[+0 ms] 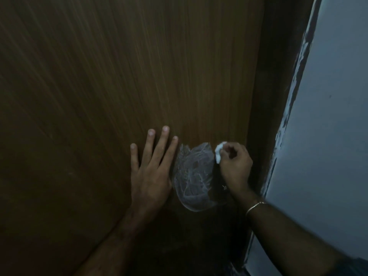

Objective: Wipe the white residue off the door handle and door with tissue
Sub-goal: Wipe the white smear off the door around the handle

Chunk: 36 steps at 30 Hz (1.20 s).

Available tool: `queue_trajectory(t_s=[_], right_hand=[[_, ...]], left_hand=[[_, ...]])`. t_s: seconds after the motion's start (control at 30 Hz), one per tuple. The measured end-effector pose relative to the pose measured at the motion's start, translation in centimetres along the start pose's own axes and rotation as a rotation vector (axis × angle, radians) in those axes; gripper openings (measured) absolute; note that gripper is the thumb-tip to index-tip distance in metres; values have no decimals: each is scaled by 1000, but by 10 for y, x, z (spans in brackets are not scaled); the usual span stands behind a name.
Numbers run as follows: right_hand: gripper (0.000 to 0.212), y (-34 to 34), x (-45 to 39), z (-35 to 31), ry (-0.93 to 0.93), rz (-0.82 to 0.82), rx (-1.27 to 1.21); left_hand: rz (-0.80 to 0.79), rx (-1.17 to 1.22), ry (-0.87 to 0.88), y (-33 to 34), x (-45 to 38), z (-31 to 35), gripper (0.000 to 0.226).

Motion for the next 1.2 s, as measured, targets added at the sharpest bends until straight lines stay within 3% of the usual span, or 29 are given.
queue_trajectory(t_s=[0.07, 0.23, 0.37, 0.5, 0.63, 0.77, 0.8, 0.93, 1.07, 1.13, 1.2], right_hand=[[19, -2, -2, 15, 108, -5, -5], [19, 3, -1, -32, -100, 14, -47], [19, 0, 5, -24, 20, 119, -166], [19, 27, 26, -68, -333, -71, -25], [25, 10, 16, -60, -214, 108, -86], [20, 55, 56, -89, -544, -203, 102], [20, 51, 50, -88, -528, -197, 81], [22, 11, 17, -68, -218, 96, -86], [17, 59, 65, -98, -506, -185, 55], [17, 52, 55, -98, -493, -151, 15], [20, 31, 35, -86, -343, -8, -80]], left_hand=[[-3, -11, -2, 0, 0, 0, 76], [10, 9, -27, -5, -1, 3, 74], [13, 1, -15, -5, -1, 3, 76], [29, 8, -4, -6, -2, 2, 80], [40, -14, -2, -4, -2, -1, 76], [69, -14, -13, -4, -2, -1, 73], [71, -18, -9, -4, -2, -1, 74], [61, -34, 2, -3, -2, -2, 76], [86, -31, -9, -4, -2, -1, 72], [91, -46, 2, -4, -1, -2, 70], [87, -60, 8, -4, -1, -2, 71]])
Point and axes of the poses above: each hand's wrist, its own x-axis away from the middle knuckle, its own y-axis out of the palm, z = x × y, the point moved 10 cm from there along -x, towards the middle knuckle, and after that the axes turned 4 degrees about -z, right-handed, at the moved point
